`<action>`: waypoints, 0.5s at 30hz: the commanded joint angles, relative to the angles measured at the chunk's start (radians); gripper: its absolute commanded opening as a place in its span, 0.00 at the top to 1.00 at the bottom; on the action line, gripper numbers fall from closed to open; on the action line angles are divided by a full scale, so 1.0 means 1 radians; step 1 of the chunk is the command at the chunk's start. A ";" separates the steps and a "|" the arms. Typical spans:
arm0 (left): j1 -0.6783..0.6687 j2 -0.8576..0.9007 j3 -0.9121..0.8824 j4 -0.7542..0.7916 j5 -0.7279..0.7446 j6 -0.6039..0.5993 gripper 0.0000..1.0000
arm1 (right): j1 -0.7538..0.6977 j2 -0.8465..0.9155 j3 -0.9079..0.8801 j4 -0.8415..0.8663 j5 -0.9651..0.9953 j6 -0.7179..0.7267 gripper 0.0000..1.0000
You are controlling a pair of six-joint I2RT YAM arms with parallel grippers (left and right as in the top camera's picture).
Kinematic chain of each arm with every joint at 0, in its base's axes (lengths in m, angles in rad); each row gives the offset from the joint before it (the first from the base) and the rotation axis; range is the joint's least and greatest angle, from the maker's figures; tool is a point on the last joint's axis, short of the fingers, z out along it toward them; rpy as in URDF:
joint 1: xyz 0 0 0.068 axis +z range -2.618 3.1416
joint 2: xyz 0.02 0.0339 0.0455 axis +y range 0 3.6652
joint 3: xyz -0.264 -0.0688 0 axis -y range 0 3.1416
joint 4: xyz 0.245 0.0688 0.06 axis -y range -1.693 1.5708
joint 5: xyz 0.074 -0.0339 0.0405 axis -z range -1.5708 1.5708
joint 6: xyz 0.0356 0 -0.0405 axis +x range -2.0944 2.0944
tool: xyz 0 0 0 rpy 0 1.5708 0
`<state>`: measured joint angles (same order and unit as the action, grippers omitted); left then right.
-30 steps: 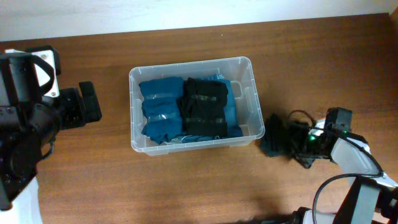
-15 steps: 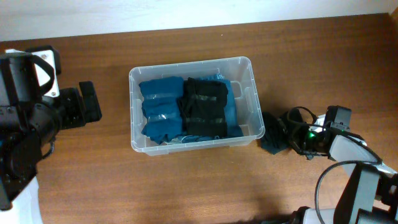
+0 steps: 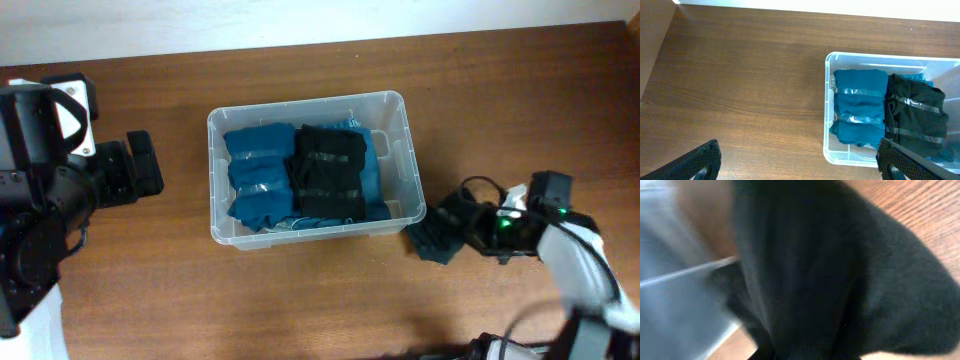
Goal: Pack container
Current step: 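Lift the black socks with the right gripper and lower into box's right side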
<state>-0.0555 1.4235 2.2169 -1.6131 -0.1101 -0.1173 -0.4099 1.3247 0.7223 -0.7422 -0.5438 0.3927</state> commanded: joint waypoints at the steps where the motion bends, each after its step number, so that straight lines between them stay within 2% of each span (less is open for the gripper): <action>1: 0.006 -0.010 0.002 -0.001 -0.011 -0.005 0.01 | 0.005 -0.200 0.130 -0.062 -0.037 -0.022 0.83; 5: 0.006 -0.010 0.002 -0.001 -0.011 -0.005 0.01 | 0.010 -0.406 0.225 -0.079 -0.074 -0.023 0.84; 9: 0.006 -0.010 0.002 -0.001 -0.011 -0.005 0.01 | 0.061 -0.529 0.243 -0.015 -0.148 -0.018 0.84; 15: 0.006 -0.010 0.002 -0.001 -0.011 -0.005 0.01 | 0.280 -0.524 0.243 0.068 -0.162 0.003 0.84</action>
<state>-0.0555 1.4235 2.2169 -1.6131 -0.1101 -0.1173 -0.2333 0.7654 0.9634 -0.7059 -0.6697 0.3916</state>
